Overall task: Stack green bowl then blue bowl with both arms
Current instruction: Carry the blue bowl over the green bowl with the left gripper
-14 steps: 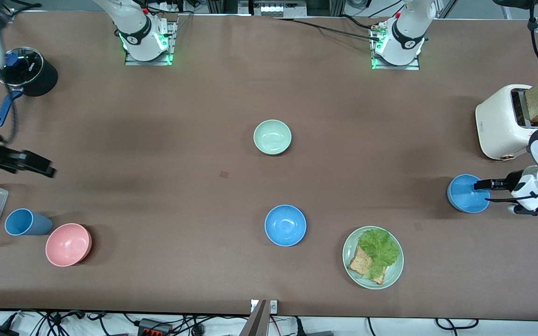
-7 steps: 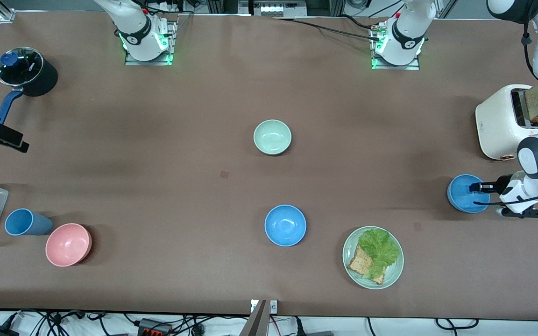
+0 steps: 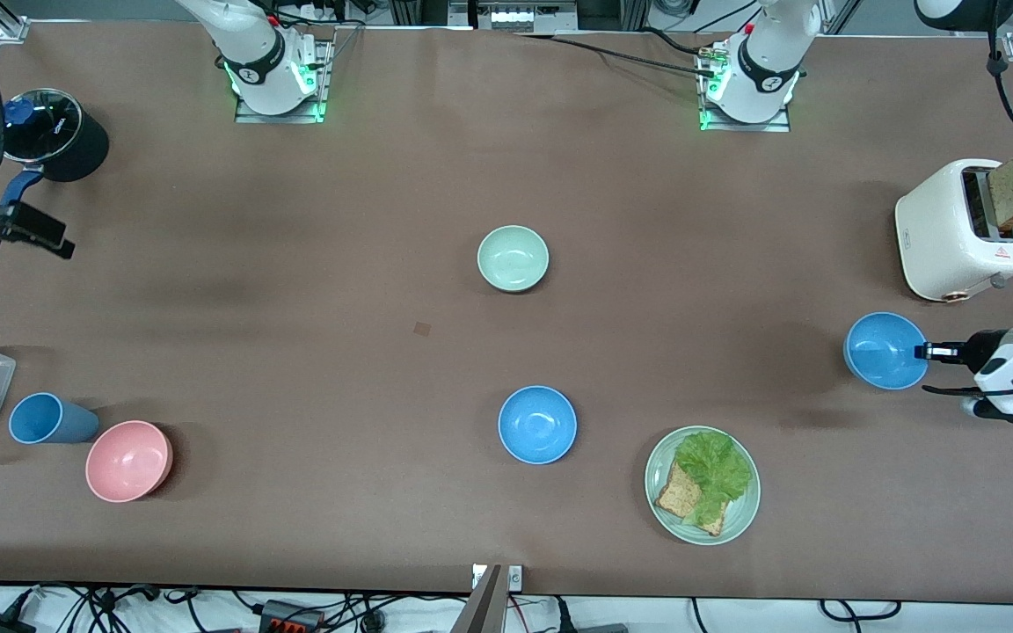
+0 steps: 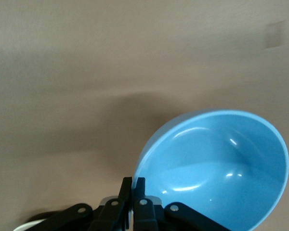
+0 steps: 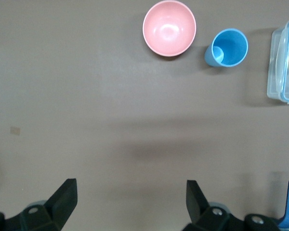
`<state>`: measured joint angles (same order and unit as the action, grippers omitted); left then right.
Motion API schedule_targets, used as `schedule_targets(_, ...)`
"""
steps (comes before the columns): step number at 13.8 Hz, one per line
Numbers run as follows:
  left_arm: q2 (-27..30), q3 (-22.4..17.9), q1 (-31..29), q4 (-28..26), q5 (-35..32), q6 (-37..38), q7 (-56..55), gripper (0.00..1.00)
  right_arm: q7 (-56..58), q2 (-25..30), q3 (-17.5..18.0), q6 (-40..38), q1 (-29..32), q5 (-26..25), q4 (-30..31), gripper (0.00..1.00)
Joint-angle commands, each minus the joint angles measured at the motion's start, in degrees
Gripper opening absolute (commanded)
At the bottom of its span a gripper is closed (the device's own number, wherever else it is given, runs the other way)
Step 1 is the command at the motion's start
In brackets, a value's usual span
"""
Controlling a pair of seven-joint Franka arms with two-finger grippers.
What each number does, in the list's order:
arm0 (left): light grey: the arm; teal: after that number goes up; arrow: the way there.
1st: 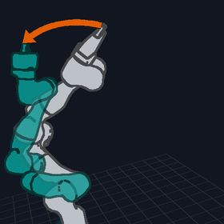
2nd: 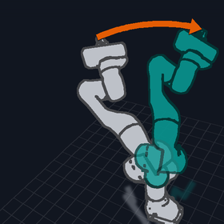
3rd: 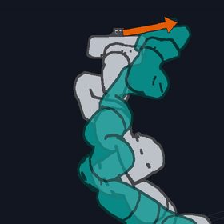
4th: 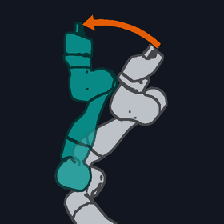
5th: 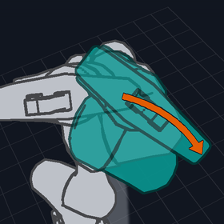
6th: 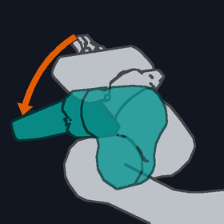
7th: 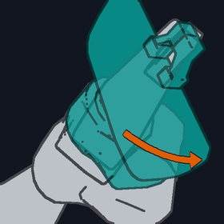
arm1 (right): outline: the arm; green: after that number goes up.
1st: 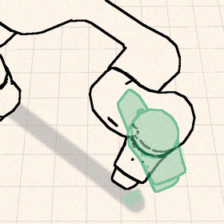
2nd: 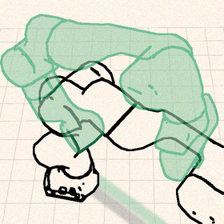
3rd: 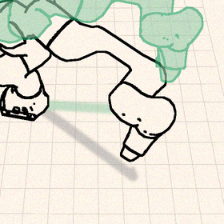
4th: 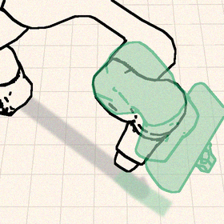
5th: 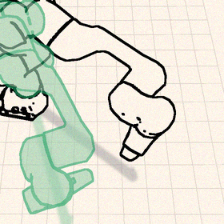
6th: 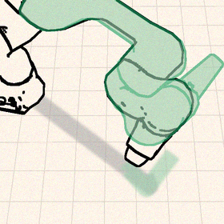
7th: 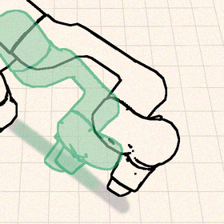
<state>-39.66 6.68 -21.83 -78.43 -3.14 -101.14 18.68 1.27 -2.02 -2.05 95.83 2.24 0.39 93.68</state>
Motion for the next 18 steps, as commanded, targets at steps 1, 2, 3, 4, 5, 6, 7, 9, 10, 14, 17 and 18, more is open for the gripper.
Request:
schedule_targets(1, 2.82, 1.83, -1.71, 0.74, 4.77, 3.83, 3.44, 0.01, 0.31, 4.04, 0.12, 1.20, -0.22, -0.83, 5.20, 1.00)
schedule_targets(2, 4.49, 2.10, -2.07, 0.39, 8.12, 6.10, 4.68, 0.01, 0.23, 4.04, 0.12, 1.20, -0.22, -0.83, 5.20, 1.00)
schedule_targets(3, 6.42, 3.06, -1.81, 0.13, 9.45, 8.04, 4.08, 0.01, 0.40, 3.87, 0.12, 1.46, -0.22, -0.83, 5.03, 1.00)
schedule_targets(4, 8.00, 4.73, -1.81, -0.22, 9.82, 9.45, 3.30, 0.01, 0.58, 3.69, 0.12, 1.29, -0.22, -0.83, 5.02, 1.00)
schedule_targets(5, 9.24, 6.92, -1.72, -0.58, 9.82, 10.77, -0.11, 0.01, 1.01, 3.69, 0.20, 0.94, -0.22, -0.83, 5.02, 1.00)
schedule_targets(6, 10.90, 9.12, -1.72, -1.10, 9.82, 11.92, -5.45, 0.01, 1.02, 3.78, 0.20, 0.33, -0.22, -0.92, 4.94, 1.00)
schedule_targets(7, 12.40, 11.40, -1.72, -1.02, 9.82, 13.84, -9.59, 0.01, 1.02, 3.78, 0.29, 0.15, -0.22, -1.00, 4.85, 1.00)
schedule_targets(9, 17.40, 16.85, -1.72, -1.28, 9.82, 19.90, -20.65, 0.01, 1.02, 3.86, 0.29, -0.03, -0.22, -1.00, 4.67, 1.00)
schedule_targets(10, 18.73, 20.61, -1.72, -1.54, 9.82, 21.58, -28.45, 0.01, 1.02, 3.95, 0.29, -0.03, -0.13, -1.00, 4.59, 1.00)
schedule_targets(14, 18.48, 32.24, -1.72, -3.99, 12.79, 18.36, -55.04, 0.01, 0.84, 3.86, 0.29, 0.32, -0.13, -1.00, 4.50, 1.00)
schedule_targets(17, 18.13, 39.17, -0.76, -8.22, 15.09, 9.06, -70.14, 0.01, 0.84, 3.86, 0.29, 0.32, -0.13, -1.00, 4.50, 1.00)
schedule_targets(18, 17.35, 39.80, 1.25, -10.05, 15.09, 5.20, -72.19, 0.01, 0.84, 3.86, 0.29, 0.41, -0.13, -1.00, 4.41, 1.00)
